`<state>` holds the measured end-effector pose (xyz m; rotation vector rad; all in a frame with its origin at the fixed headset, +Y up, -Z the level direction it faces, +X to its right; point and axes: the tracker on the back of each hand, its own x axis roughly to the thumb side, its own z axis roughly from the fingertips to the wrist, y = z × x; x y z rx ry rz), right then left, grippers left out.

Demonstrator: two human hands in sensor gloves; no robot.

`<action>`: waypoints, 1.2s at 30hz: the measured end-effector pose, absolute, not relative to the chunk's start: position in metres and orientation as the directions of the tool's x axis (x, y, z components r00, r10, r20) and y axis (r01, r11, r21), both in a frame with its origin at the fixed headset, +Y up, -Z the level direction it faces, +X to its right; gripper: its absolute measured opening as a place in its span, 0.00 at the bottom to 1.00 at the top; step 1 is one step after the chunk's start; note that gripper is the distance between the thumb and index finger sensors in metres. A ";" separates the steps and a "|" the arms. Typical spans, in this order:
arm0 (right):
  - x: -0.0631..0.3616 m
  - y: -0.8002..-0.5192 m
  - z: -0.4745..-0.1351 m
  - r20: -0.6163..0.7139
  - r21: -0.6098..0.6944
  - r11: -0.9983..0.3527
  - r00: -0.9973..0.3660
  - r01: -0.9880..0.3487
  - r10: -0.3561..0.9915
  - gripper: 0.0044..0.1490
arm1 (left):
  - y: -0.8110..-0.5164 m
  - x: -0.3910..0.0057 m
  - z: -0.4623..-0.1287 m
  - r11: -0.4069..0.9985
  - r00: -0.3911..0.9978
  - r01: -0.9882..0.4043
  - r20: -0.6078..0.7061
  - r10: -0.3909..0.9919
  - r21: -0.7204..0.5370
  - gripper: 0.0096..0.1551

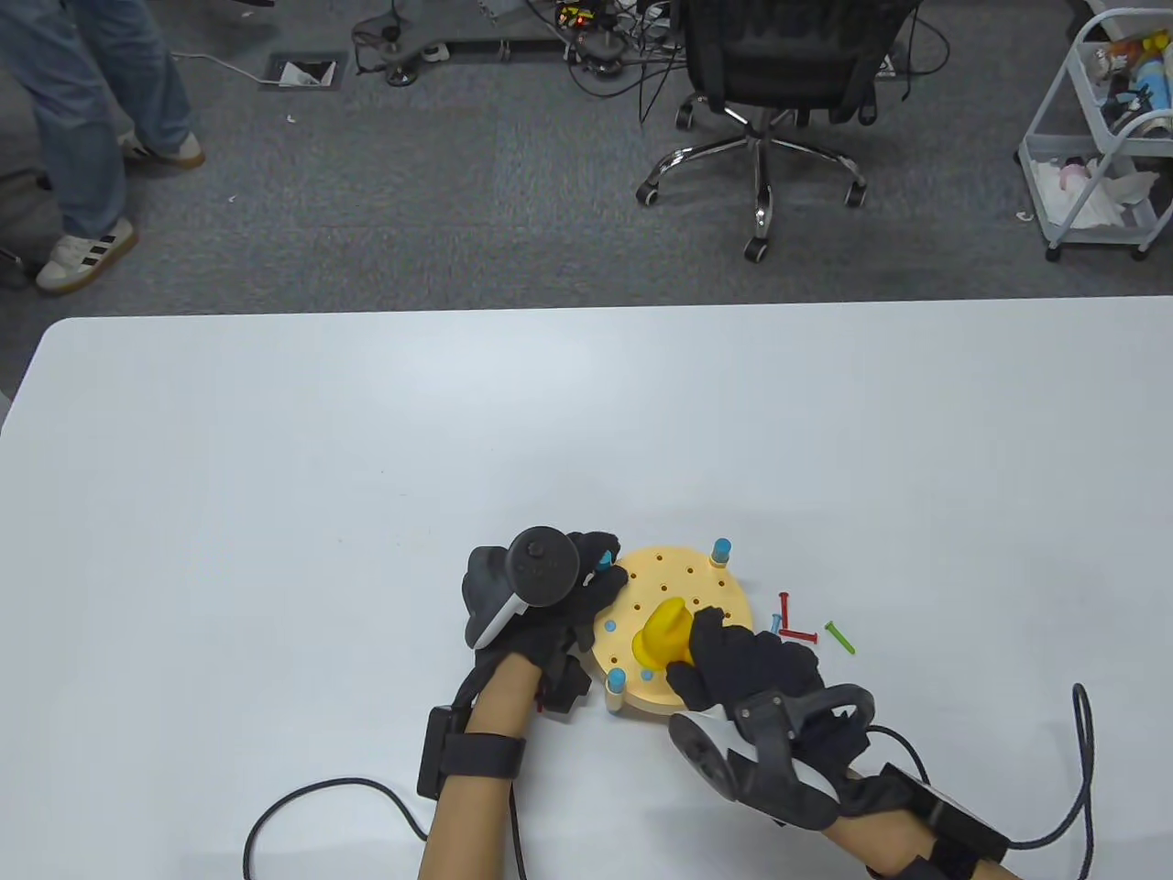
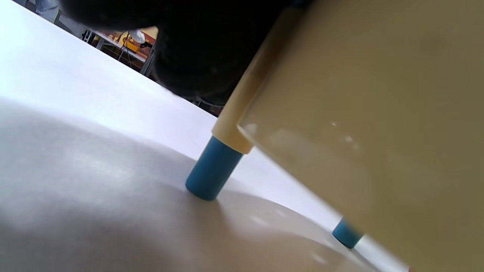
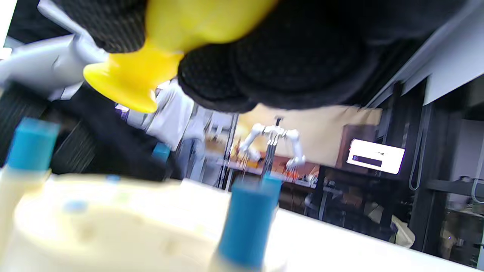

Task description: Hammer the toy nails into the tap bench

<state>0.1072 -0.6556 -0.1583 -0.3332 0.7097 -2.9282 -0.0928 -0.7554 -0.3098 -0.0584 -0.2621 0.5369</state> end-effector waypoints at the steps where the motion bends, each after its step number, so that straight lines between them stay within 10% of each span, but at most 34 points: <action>1: 0.115 -0.651 -0.159 0.187 -0.467 -0.883 -0.973 0.036 -0.139 0.44 | -0.754 -0.094 -0.310 0.865 0.837 -0.482 0.221 0.501 -0.137 0.34; 8: 0.196 -0.660 -0.186 0.084 -0.482 -0.864 -0.989 -0.147 0.121 0.45 | -0.722 -0.145 -0.290 0.951 0.964 -0.218 0.105 0.246 -0.221 0.33; 15: 0.243 -0.700 -0.211 -0.028 -0.392 -0.914 -0.992 -0.105 0.126 0.45 | -0.751 -0.135 -0.279 0.831 0.988 0.139 0.127 -0.083 -0.538 0.36; 32: 0.259 -0.720 -0.218 -0.055 -0.342 -0.932 -0.987 -0.122 0.149 0.45 | -0.772 -0.122 -0.246 0.878 0.919 0.383 0.219 -0.329 -0.286 0.25; 36: 0.259 -0.719 -0.218 -0.050 -0.335 -0.933 -0.986 -0.132 0.158 0.45 | -0.760 -0.139 -0.250 0.946 0.979 0.185 0.134 -0.153 -0.267 0.23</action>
